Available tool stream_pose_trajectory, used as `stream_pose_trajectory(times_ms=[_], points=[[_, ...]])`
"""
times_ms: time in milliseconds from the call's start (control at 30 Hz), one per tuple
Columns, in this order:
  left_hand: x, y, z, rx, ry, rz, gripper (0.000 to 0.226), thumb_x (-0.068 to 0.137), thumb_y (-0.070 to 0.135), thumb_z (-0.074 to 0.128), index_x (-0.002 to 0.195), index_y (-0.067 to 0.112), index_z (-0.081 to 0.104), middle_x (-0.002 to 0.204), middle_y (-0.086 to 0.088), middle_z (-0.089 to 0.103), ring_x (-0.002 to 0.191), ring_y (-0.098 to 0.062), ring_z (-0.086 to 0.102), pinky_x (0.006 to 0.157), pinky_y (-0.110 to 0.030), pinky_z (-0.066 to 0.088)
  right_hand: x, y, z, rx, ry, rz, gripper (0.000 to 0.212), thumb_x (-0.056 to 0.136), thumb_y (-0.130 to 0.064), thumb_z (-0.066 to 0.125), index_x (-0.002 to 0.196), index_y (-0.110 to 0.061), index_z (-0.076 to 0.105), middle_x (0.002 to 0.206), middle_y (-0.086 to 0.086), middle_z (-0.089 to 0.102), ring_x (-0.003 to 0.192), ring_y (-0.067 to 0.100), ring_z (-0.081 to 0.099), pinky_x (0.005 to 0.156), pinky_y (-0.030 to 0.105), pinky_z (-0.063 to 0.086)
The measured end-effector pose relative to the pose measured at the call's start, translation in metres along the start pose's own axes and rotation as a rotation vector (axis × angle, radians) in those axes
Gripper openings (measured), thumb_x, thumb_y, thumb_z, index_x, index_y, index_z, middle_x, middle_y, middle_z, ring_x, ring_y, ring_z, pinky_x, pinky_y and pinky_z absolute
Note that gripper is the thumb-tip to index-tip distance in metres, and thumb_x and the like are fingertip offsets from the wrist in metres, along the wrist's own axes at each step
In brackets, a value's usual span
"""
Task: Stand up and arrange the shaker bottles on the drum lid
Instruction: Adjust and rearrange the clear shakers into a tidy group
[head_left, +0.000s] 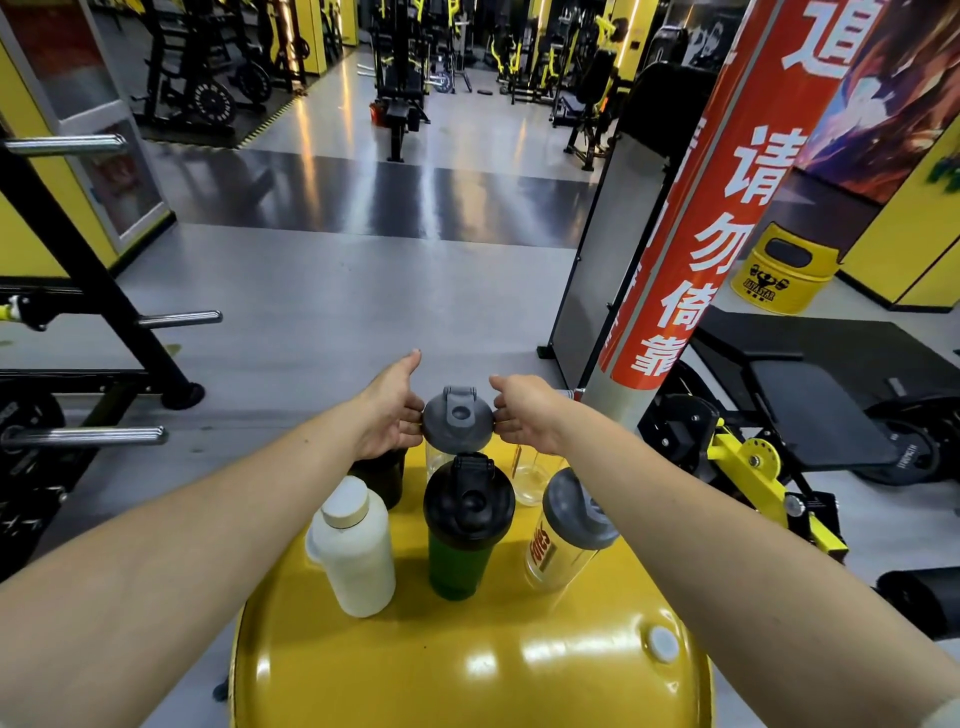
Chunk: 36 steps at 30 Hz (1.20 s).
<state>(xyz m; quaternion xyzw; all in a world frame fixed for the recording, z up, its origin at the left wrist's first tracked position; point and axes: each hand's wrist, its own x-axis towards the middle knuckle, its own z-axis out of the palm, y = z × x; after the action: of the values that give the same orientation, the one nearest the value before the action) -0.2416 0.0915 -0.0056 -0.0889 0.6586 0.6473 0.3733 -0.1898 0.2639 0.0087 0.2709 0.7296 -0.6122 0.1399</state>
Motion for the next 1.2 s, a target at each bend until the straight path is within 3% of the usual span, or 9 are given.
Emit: stream_pose_trajectory(times_ms=[167,267,333,567,633,767,933,1100,1200], points=[[0.004,0.000,-0.002,0.022,0.013,0.013,0.098,0.093,0.070,0.035,0.152,-0.009,0.025,0.158,-0.025,0.033,0.144,-0.035,0.037,0.114,-0.042,0.034,-0.001,0.000,-0.001,-0.012,0.010,-0.001,0.050,0.105,-0.032,0.041,0.135,0.008,0.046,0.152,0.031,0.031,0.141,0.046,0.035,0.114,0.058,0.030],[0.005,0.005,0.000,0.025,0.073,0.091,0.090,0.094,0.066,0.038,0.146,-0.008,0.037,0.125,-0.019,0.055,0.107,-0.027,0.058,0.090,-0.035,0.046,-0.008,-0.003,-0.007,-0.012,0.012,-0.053,0.032,0.104,-0.034,0.042,0.114,-0.007,0.056,0.115,0.025,0.067,0.086,0.034,0.063,0.090,0.044,0.056],[0.006,0.012,0.004,0.009,0.097,0.137,0.082,0.096,0.063,0.038,0.142,-0.005,0.044,0.130,-0.017,0.054,0.115,-0.030,0.056,0.095,-0.036,0.045,-0.014,-0.009,-0.012,0.021,0.016,-0.052,0.023,0.103,-0.027,0.040,0.086,-0.014,0.048,0.065,0.004,0.039,0.056,0.018,0.025,0.053,0.030,0.024],[-0.014,0.039,0.048,0.000,0.104,0.255,0.036,0.101,0.040,0.046,0.109,0.007,0.057,0.096,-0.011,0.058,0.082,-0.023,0.057,0.077,-0.034,0.050,-0.031,-0.025,-0.046,0.042,0.090,-0.124,0.032,0.100,-0.012,0.034,0.070,-0.016,0.044,0.064,0.012,0.036,0.046,0.019,0.034,0.047,0.026,0.020],[-0.015,0.039,0.064,0.010,0.095,0.255,0.033,0.101,0.035,0.046,0.114,0.006,0.056,0.095,-0.011,0.060,0.079,-0.024,0.060,0.077,-0.035,0.052,-0.032,-0.025,-0.061,0.080,0.140,-0.130,0.032,0.102,-0.015,0.040,0.108,0.003,0.066,0.101,0.034,0.064,0.087,0.041,0.067,0.080,0.035,0.057],[-0.012,0.032,0.093,0.053,0.019,0.190,0.053,0.103,0.039,0.042,0.136,-0.002,0.049,0.129,-0.024,0.060,0.110,-0.037,0.063,0.099,-0.043,0.049,-0.038,-0.018,-0.090,0.111,0.104,-0.073,0.044,0.103,-0.003,0.034,0.140,0.019,0.038,0.143,0.044,0.036,0.111,0.046,0.062,0.101,0.042,0.050],[0.000,0.021,0.118,0.054,-0.042,0.044,0.079,0.101,0.054,0.035,0.152,-0.006,0.026,0.159,-0.029,0.027,0.145,-0.043,0.032,0.117,-0.048,0.032,-0.027,0.012,-0.109,0.056,0.257,-0.062,0.022,0.099,-0.012,0.045,0.077,-0.012,0.048,0.071,0.010,0.042,0.058,0.017,0.036,0.052,0.027,0.029],[0.015,0.012,0.128,0.075,-0.054,-0.037,0.094,0.096,0.067,0.029,0.155,-0.005,0.016,0.160,-0.028,0.026,0.142,-0.042,0.036,0.119,-0.049,0.028,-0.013,0.033,-0.111,0.071,0.214,-0.010,0.024,0.100,-0.023,0.046,0.081,-0.010,0.049,0.073,0.010,0.041,0.058,0.022,0.038,0.062,0.031,0.035],[0.019,0.011,0.128,0.086,-0.043,-0.040,0.097,0.095,0.070,0.026,0.154,-0.007,0.019,0.148,-0.027,0.041,0.102,-0.033,0.059,0.107,-0.043,0.038,-0.009,0.037,-0.112,0.070,0.206,-0.035,0.034,0.100,-0.029,0.046,0.102,0.001,0.063,0.088,0.021,0.056,0.074,0.028,0.051,0.077,0.037,0.046]])
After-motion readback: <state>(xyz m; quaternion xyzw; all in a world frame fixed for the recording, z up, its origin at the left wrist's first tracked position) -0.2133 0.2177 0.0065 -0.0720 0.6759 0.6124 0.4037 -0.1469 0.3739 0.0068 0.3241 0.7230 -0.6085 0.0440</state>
